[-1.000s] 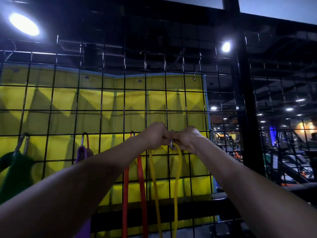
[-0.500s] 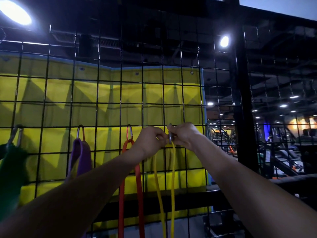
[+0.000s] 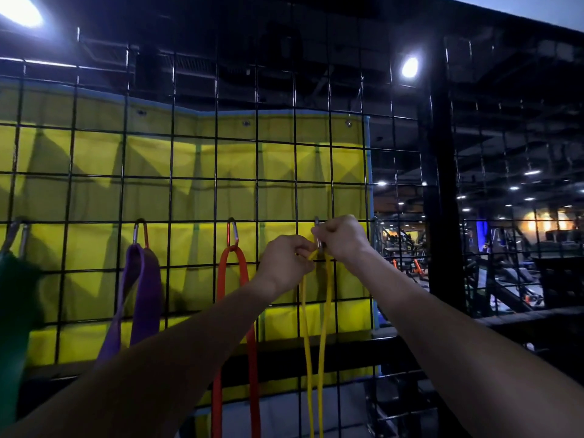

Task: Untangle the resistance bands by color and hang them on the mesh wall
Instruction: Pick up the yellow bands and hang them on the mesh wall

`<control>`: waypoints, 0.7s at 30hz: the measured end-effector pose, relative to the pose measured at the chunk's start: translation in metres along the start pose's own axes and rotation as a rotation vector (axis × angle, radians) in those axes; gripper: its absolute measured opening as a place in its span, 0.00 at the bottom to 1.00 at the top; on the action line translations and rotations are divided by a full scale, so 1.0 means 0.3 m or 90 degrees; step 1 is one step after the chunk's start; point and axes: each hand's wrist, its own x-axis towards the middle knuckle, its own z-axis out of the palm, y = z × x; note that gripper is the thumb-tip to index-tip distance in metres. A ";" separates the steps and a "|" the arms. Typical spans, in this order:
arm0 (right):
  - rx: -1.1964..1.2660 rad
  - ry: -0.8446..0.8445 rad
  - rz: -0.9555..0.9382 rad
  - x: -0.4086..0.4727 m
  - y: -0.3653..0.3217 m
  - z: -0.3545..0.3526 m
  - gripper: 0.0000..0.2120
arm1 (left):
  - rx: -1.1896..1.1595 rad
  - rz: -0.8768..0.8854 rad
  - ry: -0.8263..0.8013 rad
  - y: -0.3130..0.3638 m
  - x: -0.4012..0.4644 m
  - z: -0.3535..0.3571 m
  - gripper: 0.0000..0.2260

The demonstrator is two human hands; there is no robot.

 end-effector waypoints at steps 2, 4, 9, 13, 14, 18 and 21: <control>-0.023 -0.003 -0.025 -0.012 0.002 -0.005 0.10 | -0.030 -0.011 0.008 -0.008 -0.009 0.009 0.14; -0.029 0.002 -0.057 -0.029 0.016 -0.006 0.09 | -0.073 -0.027 0.012 -0.019 -0.024 0.015 0.16; -0.021 0.050 -0.085 -0.144 0.124 -0.002 0.13 | -0.127 -0.051 0.007 -0.069 -0.096 0.041 0.18; -0.031 0.073 -0.089 -0.231 0.193 0.030 0.13 | -0.127 -0.049 0.005 -0.106 -0.182 0.077 0.16; -0.039 0.071 -0.079 -0.249 0.207 0.039 0.13 | -0.120 -0.054 0.000 -0.113 -0.203 0.086 0.17; -0.079 -0.004 0.004 -0.305 0.269 0.066 0.12 | -0.102 -0.069 -0.008 -0.141 -0.275 0.114 0.14; -0.100 -0.008 0.002 -0.329 0.294 0.050 0.09 | -0.126 -0.053 -0.023 -0.142 -0.315 0.114 0.11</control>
